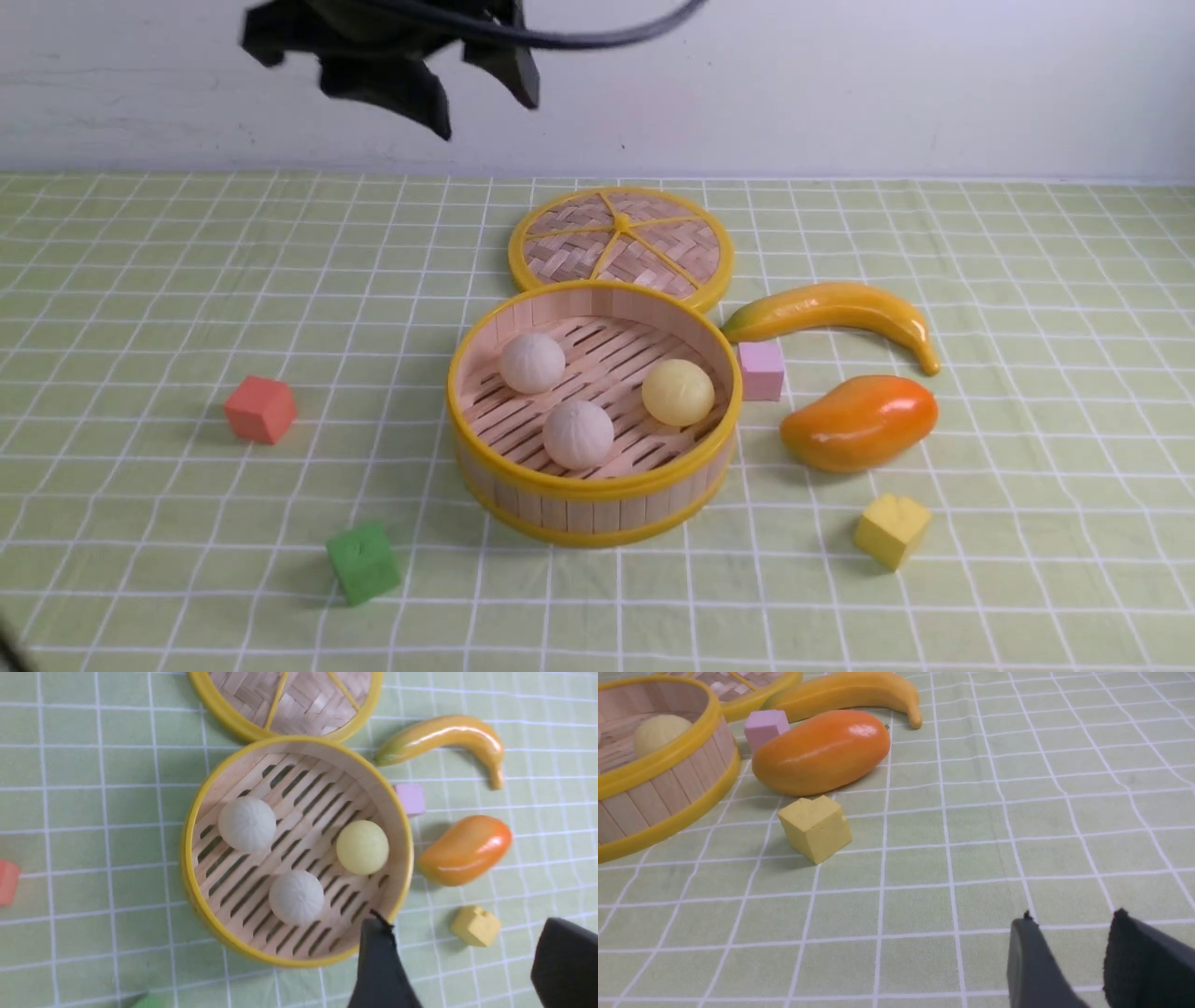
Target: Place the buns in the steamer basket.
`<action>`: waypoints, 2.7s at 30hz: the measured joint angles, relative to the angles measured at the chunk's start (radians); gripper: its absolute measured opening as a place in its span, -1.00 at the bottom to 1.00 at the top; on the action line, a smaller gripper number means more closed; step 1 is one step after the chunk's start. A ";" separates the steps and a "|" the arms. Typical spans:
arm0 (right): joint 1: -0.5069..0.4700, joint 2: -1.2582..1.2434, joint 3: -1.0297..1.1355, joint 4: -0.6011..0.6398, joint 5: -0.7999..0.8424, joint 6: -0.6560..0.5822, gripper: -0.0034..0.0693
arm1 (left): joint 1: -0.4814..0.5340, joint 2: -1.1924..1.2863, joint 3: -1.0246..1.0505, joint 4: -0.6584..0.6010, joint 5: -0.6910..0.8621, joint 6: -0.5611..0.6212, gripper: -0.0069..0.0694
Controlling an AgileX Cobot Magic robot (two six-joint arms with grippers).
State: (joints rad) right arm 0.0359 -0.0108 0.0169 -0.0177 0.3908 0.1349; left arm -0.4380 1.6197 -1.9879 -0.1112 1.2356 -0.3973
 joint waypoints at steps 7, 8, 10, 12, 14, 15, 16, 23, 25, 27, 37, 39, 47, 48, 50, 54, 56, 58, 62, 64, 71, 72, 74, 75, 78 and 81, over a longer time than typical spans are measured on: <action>0.000 0.000 0.000 0.000 0.000 0.000 -0.25 | 0.000 -0.456 0.389 0.001 0.000 -0.020 -0.07; 0.000 0.000 0.000 0.000 0.000 0.000 -0.25 | 0.000 -0.536 0.463 0.006 0.000 -0.023 -0.15; 0.000 0.000 0.000 0.000 0.000 0.000 -0.25 | 0.000 -0.671 0.572 0.018 0.000 -0.023 -0.28; 0.000 0.000 0.000 0.000 0.000 0.000 -0.25 | 0.000 -0.888 0.798 0.025 -0.018 -0.027 -0.52; 0.000 0.000 0.000 0.000 0.000 0.000 -0.25 | 0.000 -1.062 0.959 0.022 -0.073 -0.027 -0.70; 0.000 0.000 0.000 0.000 0.000 0.000 -0.25 | 0.000 -1.176 1.044 0.020 -0.122 -0.029 -0.79; 0.000 0.000 0.000 0.000 0.000 0.000 -0.25 | 0.000 -1.194 1.077 0.020 -0.136 -0.030 -0.82; 0.000 0.000 0.000 0.000 0.000 0.000 -0.25 | 0.000 -1.592 1.420 0.017 -0.178 -0.067 -0.85; 0.000 0.000 0.000 0.000 0.000 0.000 -0.25 | 0.000 -1.629 1.441 0.016 -0.179 -0.067 -0.85; 0.000 0.000 0.000 0.000 0.000 0.000 -0.25 | 0.000 -1.636 1.443 0.018 -0.185 -0.067 -0.85; 0.000 0.000 0.000 0.001 0.000 0.000 -0.25 | 0.000 -1.639 1.443 0.044 -0.201 -0.068 -0.85; 0.000 0.000 0.000 0.001 0.000 0.000 -0.25 | 0.000 -1.639 1.443 0.045 -0.201 -0.068 -0.85; 0.000 0.000 0.000 0.001 0.000 0.000 -0.25 | 0.000 -1.639 1.443 0.047 -0.201 -0.068 -0.85; 0.000 0.000 0.000 0.001 0.000 0.000 -0.25 | 0.000 -1.639 1.443 0.048 -0.201 -0.068 -0.85; 0.000 0.000 0.000 0.001 0.000 0.000 -0.25 | 0.000 -1.639 1.443 0.048 -0.202 -0.068 -0.85; 0.000 0.000 0.000 0.001 0.000 0.000 -0.25 | 0.000 -1.639 1.443 0.047 -0.206 -0.068 -0.85; 0.000 0.000 0.000 0.001 0.000 0.000 -0.25 | 0.004 -1.639 1.448 0.043 -0.236 -0.068 -0.85; 0.000 0.000 0.000 0.001 0.000 0.000 -0.25 | 0.018 -1.639 1.459 0.049 -0.281 -0.068 -0.85; 0.000 0.000 0.000 0.001 0.000 0.000 -0.25 | 0.107 -1.639 1.527 0.141 -0.480 -0.068 -0.85; 0.000 0.000 0.000 0.001 0.000 0.000 -0.25 | 0.154 -1.639 1.579 0.201 -0.605 -0.068 -0.85; 0.000 0.000 0.000 0.001 0.000 0.000 -0.25 | 0.274 -1.639 1.928 0.408 -1.153 -0.068 -0.85; 0.000 0.000 0.000 0.001 0.000 0.000 -0.25 | 0.278 -1.639 1.972 0.418 -1.202 -0.068 -0.84; 0.000 0.000 0.000 0.001 0.000 0.000 -0.25 | 0.278 -1.639 2.008 0.438 -1.197 -0.068 -0.84; 0.000 0.000 0.000 0.001 0.000 0.000 -0.25 | 0.278 -1.639 2.009 0.440 -1.193 -0.068 -0.84; 0.000 0.000 0.000 0.001 0.000 0.000 -0.25 | 0.278 -1.639 2.015 0.449 -1.130 -0.068 -0.83; 0.001 0.000 0.000 0.001 0.000 0.000 -0.24 | 0.278 -1.639 2.016 0.451 -1.024 -0.071 -0.82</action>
State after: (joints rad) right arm 0.0372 -0.0108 0.0169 -0.0169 0.3908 0.1349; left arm -0.1602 -0.0188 0.0281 0.3395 0.2120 -0.4681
